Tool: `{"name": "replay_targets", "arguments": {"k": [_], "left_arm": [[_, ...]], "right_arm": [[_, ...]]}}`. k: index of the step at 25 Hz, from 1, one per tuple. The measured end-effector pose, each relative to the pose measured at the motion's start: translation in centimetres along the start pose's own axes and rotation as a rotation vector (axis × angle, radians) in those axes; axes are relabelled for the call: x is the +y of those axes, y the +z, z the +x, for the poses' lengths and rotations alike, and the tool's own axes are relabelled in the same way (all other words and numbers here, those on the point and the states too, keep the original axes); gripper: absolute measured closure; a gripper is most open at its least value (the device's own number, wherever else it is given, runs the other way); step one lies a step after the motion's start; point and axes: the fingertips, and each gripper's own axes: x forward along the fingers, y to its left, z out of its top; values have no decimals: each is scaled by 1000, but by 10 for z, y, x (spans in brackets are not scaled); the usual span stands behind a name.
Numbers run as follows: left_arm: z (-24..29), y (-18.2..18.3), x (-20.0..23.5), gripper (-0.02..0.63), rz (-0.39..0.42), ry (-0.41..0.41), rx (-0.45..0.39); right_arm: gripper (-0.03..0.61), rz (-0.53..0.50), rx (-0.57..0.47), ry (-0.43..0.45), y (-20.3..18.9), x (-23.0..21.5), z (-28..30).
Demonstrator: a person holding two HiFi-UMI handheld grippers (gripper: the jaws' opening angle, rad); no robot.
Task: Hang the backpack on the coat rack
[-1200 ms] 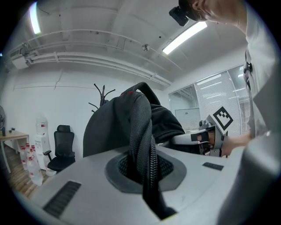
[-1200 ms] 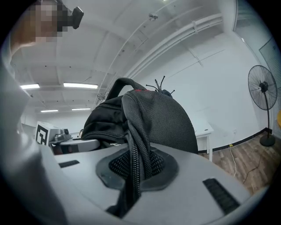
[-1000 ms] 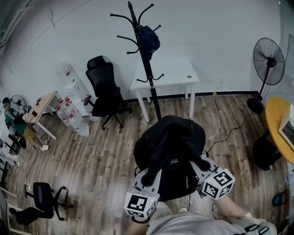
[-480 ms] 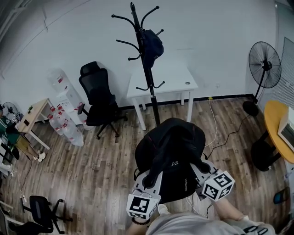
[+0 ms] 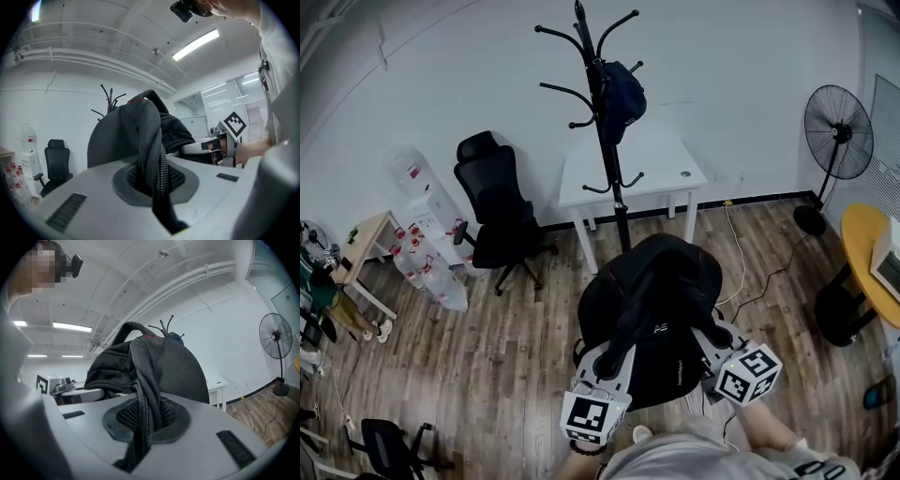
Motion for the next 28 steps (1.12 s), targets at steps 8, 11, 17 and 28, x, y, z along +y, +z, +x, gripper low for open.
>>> {"name": "replay_targets", "arguments": {"k": [8, 11, 17, 28], "left_arm": [[28, -2, 32, 594, -7, 0, 13], [42, -4, 39, 594, -24, 11, 27], [89, -6, 58, 594, -1, 36, 30], [176, 15, 108, 594, 14, 131, -10]], "right_arm": [[545, 7, 19, 2, 7, -16, 36], [545, 3, 25, 13, 8, -27, 47], [545, -7, 38, 45, 25, -67, 80], [546, -55, 49, 142, 78, -131, 153]]}}
